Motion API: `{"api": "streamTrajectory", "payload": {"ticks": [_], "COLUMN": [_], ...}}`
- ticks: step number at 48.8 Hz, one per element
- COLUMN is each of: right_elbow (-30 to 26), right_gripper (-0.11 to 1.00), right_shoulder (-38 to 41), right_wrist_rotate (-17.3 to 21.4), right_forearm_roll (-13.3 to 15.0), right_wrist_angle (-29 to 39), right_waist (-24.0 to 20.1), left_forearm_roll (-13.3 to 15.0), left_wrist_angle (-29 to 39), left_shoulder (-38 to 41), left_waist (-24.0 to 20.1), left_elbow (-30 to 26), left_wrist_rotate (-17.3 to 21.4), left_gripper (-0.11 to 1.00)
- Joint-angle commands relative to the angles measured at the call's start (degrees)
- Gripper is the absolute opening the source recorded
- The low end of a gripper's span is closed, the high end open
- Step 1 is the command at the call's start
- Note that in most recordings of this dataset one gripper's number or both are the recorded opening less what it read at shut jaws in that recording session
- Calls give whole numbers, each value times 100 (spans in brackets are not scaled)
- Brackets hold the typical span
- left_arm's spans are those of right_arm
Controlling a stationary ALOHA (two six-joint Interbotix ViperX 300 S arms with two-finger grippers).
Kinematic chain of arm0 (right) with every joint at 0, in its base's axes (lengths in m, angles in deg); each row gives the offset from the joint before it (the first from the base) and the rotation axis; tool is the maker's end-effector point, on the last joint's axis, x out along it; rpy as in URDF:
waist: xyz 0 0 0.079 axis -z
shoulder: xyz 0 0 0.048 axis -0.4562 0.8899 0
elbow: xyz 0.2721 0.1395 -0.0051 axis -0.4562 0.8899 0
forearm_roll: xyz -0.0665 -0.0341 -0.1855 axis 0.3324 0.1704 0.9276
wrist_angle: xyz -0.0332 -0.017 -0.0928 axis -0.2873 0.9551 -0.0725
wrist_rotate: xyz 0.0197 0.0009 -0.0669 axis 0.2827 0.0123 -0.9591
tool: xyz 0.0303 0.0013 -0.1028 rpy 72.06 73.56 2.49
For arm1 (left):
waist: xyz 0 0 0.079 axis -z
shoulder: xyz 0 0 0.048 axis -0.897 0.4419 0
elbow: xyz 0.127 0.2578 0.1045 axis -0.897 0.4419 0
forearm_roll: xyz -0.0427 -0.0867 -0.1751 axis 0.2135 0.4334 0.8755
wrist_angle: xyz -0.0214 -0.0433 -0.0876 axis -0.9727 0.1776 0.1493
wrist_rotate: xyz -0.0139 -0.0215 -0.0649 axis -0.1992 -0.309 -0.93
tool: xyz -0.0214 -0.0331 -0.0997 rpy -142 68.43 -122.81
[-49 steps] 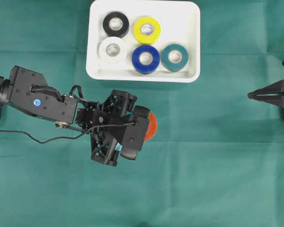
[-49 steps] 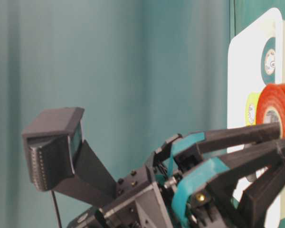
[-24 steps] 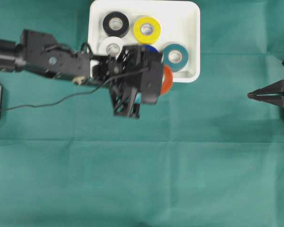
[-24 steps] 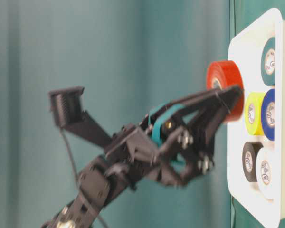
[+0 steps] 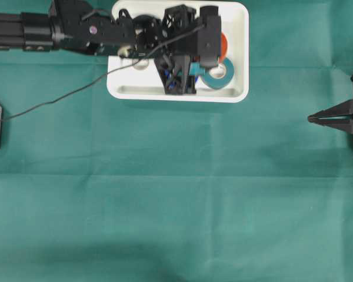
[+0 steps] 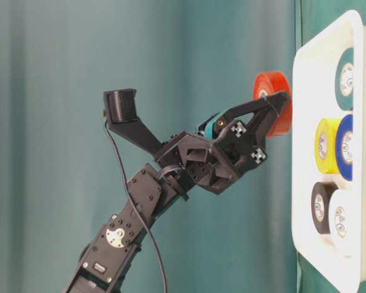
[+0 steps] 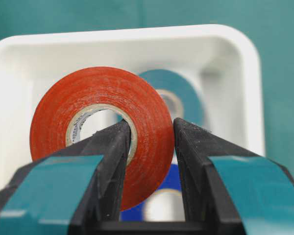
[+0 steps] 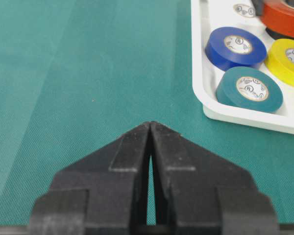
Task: Put the tape into the white case with the left arm.
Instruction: 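Carry the orange roll into the tray above the teal roll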
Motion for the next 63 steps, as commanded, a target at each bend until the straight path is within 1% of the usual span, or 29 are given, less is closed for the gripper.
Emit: {"api": "streamTrajectory", "payload": {"ticks": [1, 7, 23, 38, 39, 40, 48, 49, 50, 54, 63], "right_elbow": [-62, -44, -35, -35, -35, -35, -35, -35, -35, -35, -35], "right_gripper": [-10, -10, -10, -10, -10, -10, -10, -10, -10, -10, -10], "right_shoulder": [44, 44, 53, 44, 53, 53, 53, 53, 44, 53, 44], "right_wrist_rotate": [0, -9, 0, 0, 0, 0, 0, 0, 0, 0, 0], "right_forearm_roll": [9, 9, 9, 9, 9, 9, 9, 9, 9, 9, 9], "right_wrist_angle": [-62, -88, -114, -114, -114, -114, -114, -114, -114, -114, -114], "right_waist": [9, 9, 9, 9, 9, 9, 9, 9, 9, 9, 9], "left_forearm_roll": [-18, -18, -9, -18, -9, -9, -9, -9, -18, -18, -18], "left_wrist_angle": [-53, -53, -141, -176, -167, -167, -149, -149, -149, -149, -141], "left_shoulder": [-105, -97, -62, 105, 114, 123, 79, 70, 70, 44, 44], "left_waist": [-132, -193, -185, -176, -185, -176, -176, -176, -176, -176, -176], "left_elbow": [-220, -237, -264, -431, -431, -431, -396, -387, -387, -369, -316], "left_wrist_rotate": [9, 9, -9, 0, 0, 0, 0, 0, 0, 0, -18], "left_gripper": [26, 25, 26, 26, 28, 33, 82, 86, 87, 83, 83]}}
